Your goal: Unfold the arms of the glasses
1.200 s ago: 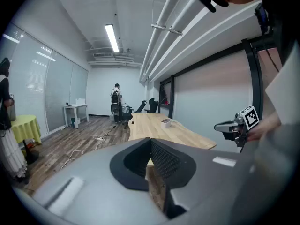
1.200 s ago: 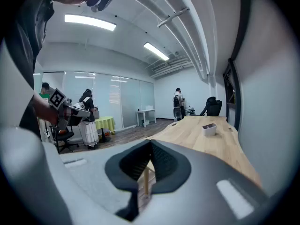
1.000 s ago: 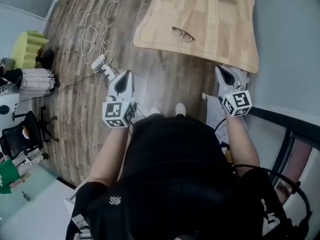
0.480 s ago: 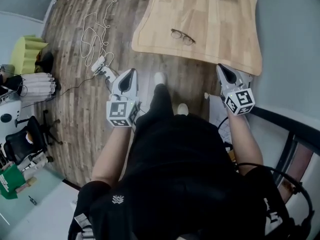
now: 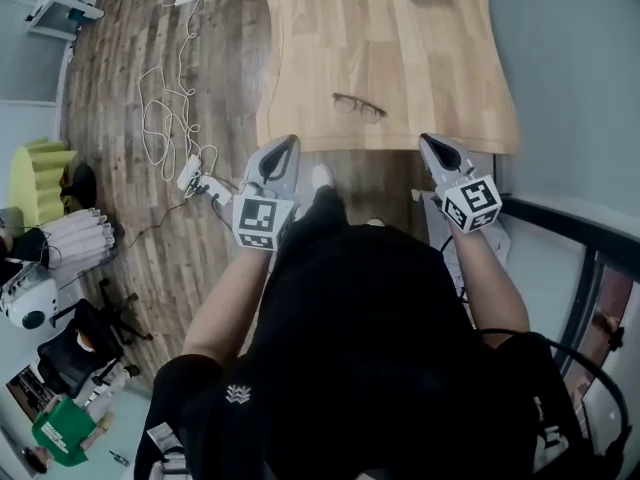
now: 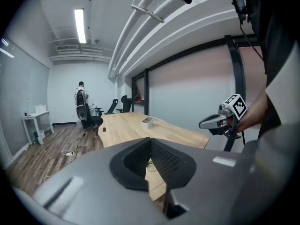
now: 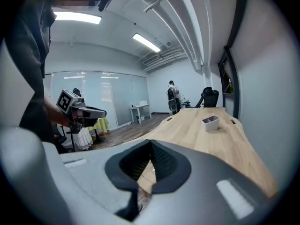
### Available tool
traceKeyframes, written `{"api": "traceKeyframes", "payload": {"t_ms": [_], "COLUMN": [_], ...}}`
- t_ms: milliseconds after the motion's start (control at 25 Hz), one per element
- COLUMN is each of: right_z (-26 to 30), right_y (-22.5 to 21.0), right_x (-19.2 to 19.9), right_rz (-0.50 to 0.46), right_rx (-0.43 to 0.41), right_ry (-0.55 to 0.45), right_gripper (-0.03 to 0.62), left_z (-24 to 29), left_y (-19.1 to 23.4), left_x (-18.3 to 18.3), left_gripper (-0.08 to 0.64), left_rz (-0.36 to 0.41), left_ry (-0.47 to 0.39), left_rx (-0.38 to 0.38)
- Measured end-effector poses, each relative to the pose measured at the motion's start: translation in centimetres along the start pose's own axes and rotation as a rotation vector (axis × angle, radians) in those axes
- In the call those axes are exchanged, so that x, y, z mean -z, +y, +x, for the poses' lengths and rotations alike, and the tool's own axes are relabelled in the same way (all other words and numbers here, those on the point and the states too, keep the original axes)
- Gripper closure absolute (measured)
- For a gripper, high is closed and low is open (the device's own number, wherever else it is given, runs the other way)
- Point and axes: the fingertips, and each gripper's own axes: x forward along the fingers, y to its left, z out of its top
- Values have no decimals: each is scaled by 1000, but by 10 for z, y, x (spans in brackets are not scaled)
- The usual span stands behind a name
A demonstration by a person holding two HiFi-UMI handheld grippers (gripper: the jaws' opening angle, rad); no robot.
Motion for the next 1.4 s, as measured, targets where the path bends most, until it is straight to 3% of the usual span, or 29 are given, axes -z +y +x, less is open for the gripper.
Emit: {"api": "traceKeyframes", "payload": {"t_ms": [240,440,640,760,920,1160,1400], "right_z": [46,72,83,81,83,97,112], "right_y": [-6,-10,-26,-40,-55,-75,-83], "right_x": [-20,-13,-17,-37,-43,-12,24], "right_rz": [25,54,61,21,43,118,143], "right_rx": [73,160,263,318,337,325,259], "right_ry": [25,70,71,17,2,25,49], "right_gripper": [591,591,591,591,591,591,591], "left_z": [53,91,124,141,157,179,205], "left_y": [25,28,29,24,7,-14,-26], "left_x": [-13,-1,14,23,36,55,85], "left_gripper": [557,557,551,551,531,507,468], "left_rz": [76,87,101,112,146,224,243], "left_ry": [8,29,36,59,103,171,225], "left_rx": [194,362,474,521,577,628,646]}}
